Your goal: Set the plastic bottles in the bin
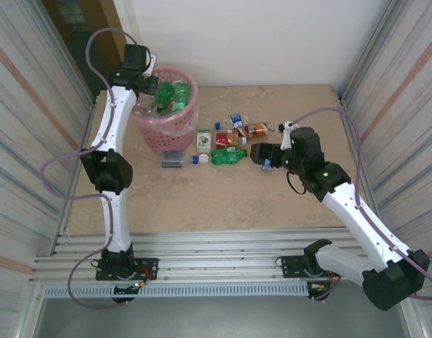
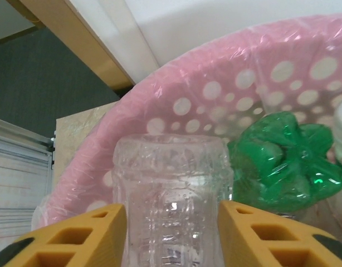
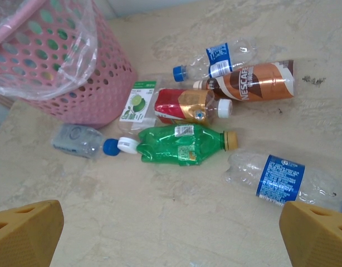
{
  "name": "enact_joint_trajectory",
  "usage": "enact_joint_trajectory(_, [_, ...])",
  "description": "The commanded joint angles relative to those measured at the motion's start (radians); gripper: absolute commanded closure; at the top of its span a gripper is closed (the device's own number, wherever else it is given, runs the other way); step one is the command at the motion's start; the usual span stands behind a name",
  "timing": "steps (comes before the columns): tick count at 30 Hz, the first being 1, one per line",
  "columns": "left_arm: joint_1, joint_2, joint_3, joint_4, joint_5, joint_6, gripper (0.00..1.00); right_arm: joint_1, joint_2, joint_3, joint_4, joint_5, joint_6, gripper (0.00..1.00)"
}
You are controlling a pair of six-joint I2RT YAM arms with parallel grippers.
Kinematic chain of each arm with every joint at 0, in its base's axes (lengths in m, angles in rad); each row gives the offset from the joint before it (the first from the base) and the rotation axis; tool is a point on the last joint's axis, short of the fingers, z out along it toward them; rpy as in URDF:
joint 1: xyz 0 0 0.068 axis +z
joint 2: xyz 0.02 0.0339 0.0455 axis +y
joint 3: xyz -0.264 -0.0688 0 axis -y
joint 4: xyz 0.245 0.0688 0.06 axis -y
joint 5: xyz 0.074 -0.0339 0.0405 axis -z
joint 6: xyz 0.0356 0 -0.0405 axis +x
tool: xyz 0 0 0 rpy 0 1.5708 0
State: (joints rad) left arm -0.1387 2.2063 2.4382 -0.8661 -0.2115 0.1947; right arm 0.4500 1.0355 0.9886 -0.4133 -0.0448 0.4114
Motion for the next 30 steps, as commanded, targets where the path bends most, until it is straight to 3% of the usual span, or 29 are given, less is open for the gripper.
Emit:
enact_joint_trajectory(1, [0.007,0.015,-0.008,-0.025,-0.021,0.0,0.47,-0.008,0.006,0.004,-0.013,0.025,0.007,0.02])
enact_joint_trajectory(7, [0.004,-0.015,-0.006,-0.037,0.014,-0.016,0.36,-0.037,0.04,0.045,-0.106,0.11,0.027,0.02])
enact_joint_trajectory(19, [-0.04,-0.256,-0.016,-0.035,0.115,-0.105,0.06,-0.223,0.219,0.157,-0.223,-0.02,-0.066,0.02])
enact_joint_trajectory(24, [-0.047,-0.422,-0.197,0.013,0.186,-0.175,0.01,-0.314,0.349,0.199,-0.218,-0.12,-0.115,0.02])
enact_joint_trajectory(30, [-0.105,-0.703,-0.61,0.207,0.211,-0.246,0.01,-0.413,0.524,0.244,-0.164,-0.33,-0.139,0.02])
